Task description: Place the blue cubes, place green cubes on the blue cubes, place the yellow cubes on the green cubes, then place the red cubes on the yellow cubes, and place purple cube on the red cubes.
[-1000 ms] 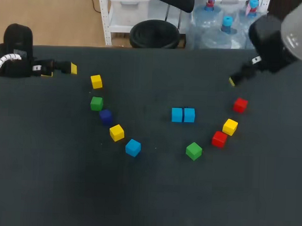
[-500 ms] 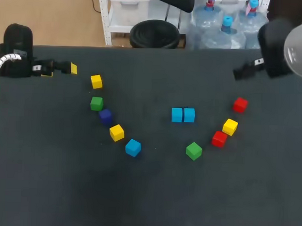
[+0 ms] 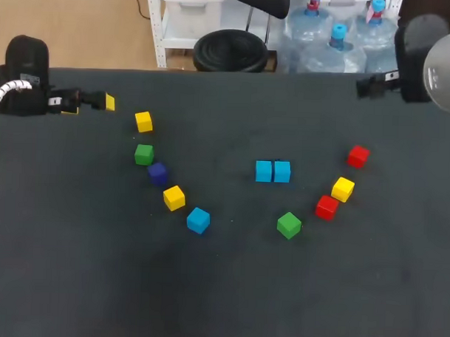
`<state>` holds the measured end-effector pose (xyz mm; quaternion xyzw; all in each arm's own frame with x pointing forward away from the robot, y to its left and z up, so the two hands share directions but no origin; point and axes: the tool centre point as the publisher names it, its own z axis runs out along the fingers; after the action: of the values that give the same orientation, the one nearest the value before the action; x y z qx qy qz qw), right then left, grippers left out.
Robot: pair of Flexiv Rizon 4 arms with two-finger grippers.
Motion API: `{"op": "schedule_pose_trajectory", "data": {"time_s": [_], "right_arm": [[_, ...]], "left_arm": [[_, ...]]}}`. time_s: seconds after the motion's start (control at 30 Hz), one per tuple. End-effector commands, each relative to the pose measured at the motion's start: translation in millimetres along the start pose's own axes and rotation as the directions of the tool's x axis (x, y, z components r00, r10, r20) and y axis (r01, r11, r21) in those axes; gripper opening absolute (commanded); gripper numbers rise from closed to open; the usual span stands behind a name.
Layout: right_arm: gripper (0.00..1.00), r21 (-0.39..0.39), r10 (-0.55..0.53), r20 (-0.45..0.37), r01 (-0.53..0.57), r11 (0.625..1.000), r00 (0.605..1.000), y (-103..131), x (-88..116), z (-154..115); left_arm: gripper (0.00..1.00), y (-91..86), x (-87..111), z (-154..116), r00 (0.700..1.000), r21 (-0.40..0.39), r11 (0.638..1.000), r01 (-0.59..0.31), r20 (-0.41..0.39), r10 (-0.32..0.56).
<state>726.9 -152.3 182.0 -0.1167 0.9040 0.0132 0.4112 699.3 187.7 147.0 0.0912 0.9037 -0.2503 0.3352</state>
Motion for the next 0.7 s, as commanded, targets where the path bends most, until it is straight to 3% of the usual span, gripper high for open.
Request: {"op": "schedule_pose_trajectory", "data": {"time_s": [0.03,0.17,0.7], "right_arm": [[1.0,-0.004,0.002,0.157,-0.002,1.0,0.988,-3,2,0],[1.0,-0.068,-0.008,0.143,0.018,0.998,0.99,9,5,-1],[1.0,-0.068,-0.008,0.143,0.018,0.998,0.99,9,5,-1]], "left_arm": [[1.0,-2.0,-1.2,0,1.0,-0.009,1.0,0.002,-0.006,-0.002],[1.0,-2.0,-1.2,0,1.0,-0.009,1.0,0.002,-0.006,-0.002],[1.0,-2.0,-1.2,0,1.0,-0.009,1.0,0.002,-0.006,-0.002]]}}
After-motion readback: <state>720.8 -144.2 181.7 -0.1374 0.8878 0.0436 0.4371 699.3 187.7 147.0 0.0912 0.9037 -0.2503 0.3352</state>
